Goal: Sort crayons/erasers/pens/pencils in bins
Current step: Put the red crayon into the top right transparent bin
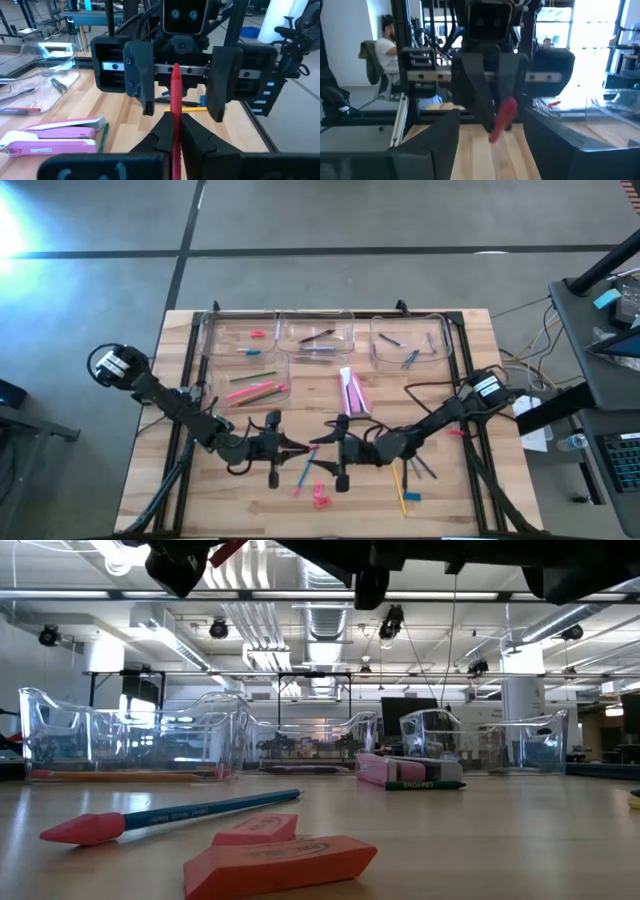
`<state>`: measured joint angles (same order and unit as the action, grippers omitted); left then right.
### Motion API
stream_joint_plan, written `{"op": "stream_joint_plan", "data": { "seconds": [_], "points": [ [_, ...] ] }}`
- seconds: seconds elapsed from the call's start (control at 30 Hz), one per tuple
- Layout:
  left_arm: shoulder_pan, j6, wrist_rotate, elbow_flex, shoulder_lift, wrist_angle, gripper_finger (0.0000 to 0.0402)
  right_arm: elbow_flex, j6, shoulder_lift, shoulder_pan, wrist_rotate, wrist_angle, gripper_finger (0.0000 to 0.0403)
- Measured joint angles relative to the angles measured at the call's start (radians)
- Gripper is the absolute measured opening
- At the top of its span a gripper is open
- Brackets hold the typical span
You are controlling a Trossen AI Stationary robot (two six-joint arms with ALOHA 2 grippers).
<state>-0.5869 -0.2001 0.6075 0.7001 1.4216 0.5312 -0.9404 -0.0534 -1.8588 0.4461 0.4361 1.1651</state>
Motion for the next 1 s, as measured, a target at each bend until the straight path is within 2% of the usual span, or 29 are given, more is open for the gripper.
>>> {"op": "stream_joint_plan", "data": {
  "seconds": [0.23,0.6,0.7,0.77,0.9,1.0],
  "points": [
    [0.0,0.0,0.0,-0.002,0.0,-0.006,0.0,-0.013,0.009,0.002,-0.001,-0.025,0.0,0.0166],
    [-0.002,-0.002,-0.01,-0.002,0.0,-0.008,0.0,-0.001,0.034,0.005,-0.002,-0.021,-0.001,0.0025],
    [-0.001,-0.003,-0.015,-0.002,0.0,-0.008,0.0005,-0.001,0.035,0.005,-0.002,-0.021,-0.002,0.0021],
    [-0.001,-0.003,-0.02,-0.002,0.0,-0.009,0.0023,-0.001,0.035,0.005,-0.002,-0.024,-0.003,0.0021],
    [0.003,0.008,-0.022,-0.002,-0.005,-0.038,0.0092,-0.001,0.03,0.01,-0.002,-0.027,-0.016,0.0021],
    [0.006,0.032,0.026,0.007,-0.042,-0.111,0.0148,0.0,0.036,0.049,-0.013,0.048,-0.106,0.002]
  ]
}}
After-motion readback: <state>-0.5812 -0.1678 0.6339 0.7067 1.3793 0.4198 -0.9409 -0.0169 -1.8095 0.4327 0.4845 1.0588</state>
